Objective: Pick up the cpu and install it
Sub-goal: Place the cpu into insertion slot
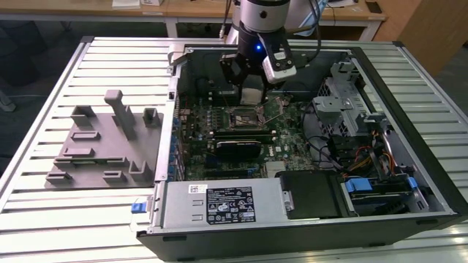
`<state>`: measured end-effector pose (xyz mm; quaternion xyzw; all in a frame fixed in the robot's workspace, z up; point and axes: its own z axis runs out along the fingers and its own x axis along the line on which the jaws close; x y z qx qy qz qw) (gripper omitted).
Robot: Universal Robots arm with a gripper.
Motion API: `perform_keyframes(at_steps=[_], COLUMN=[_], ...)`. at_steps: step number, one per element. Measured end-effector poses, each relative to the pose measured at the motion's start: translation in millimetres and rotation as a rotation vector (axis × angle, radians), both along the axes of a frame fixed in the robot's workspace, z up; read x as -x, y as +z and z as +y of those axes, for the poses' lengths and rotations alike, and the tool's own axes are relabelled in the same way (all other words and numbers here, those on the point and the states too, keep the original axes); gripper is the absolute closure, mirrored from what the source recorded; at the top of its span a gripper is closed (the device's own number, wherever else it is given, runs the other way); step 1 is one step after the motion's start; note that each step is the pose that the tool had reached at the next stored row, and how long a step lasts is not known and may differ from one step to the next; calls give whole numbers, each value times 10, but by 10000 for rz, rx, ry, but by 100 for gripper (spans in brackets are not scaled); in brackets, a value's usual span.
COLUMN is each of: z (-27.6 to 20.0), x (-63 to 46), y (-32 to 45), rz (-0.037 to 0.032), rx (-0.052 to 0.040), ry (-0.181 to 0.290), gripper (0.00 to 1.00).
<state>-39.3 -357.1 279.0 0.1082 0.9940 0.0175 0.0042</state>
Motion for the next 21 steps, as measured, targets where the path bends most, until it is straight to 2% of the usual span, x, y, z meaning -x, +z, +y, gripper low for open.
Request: perform_keyframes(at_steps=[21], z=[0], x=[0], y=[-2], rz=[0], rx=[0], ry=[-2316], gripper=[46])
